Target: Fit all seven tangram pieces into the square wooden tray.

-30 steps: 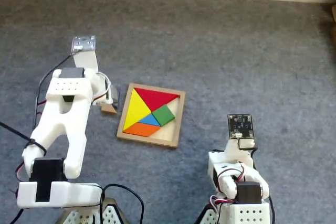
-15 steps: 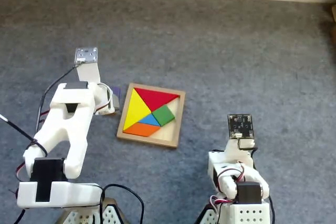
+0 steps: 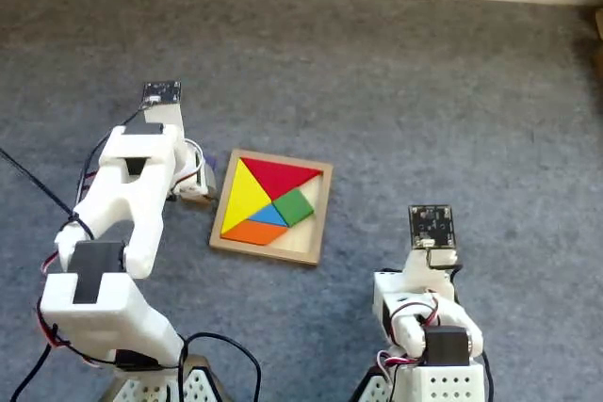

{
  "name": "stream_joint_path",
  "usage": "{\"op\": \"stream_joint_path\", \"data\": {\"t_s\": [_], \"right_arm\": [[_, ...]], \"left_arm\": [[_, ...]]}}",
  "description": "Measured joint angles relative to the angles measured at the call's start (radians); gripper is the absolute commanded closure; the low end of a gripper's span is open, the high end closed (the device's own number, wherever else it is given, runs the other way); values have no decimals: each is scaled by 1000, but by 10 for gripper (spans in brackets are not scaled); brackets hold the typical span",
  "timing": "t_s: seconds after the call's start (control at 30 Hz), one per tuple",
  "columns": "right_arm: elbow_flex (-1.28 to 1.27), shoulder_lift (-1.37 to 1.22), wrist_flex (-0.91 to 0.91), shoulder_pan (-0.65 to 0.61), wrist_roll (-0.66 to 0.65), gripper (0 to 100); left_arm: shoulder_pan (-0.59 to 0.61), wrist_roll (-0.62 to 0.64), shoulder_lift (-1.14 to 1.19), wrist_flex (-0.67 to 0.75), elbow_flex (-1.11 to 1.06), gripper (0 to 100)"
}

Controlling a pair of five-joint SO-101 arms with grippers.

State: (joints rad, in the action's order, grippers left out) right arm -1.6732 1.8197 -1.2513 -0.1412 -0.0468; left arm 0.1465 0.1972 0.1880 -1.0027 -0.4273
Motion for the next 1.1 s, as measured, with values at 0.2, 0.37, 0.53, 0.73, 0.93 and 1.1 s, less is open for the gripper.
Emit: {"op": "stream_joint_path", "data": {"t_s": [0.2, 0.37, 0.53, 0.73, 0.93, 1.1], "right_arm": [[0, 0, 0, 0, 0, 994], [0, 0, 0, 0, 0, 994], [0, 0, 0, 0, 0, 994], [0, 0, 0, 0, 0, 994], [0, 0, 0, 0, 0, 994], [0, 0, 0, 0, 0, 994]], "left_arm": [[-2, 26, 3, -3, 6, 819], [-2, 31, 5, -3, 8, 822], [-2, 31, 5, -3, 8, 825], [-2, 31, 5, -3, 8, 826], [-2, 31, 5, -14, 8, 869], [-2, 31, 5, -14, 8, 871]]}}
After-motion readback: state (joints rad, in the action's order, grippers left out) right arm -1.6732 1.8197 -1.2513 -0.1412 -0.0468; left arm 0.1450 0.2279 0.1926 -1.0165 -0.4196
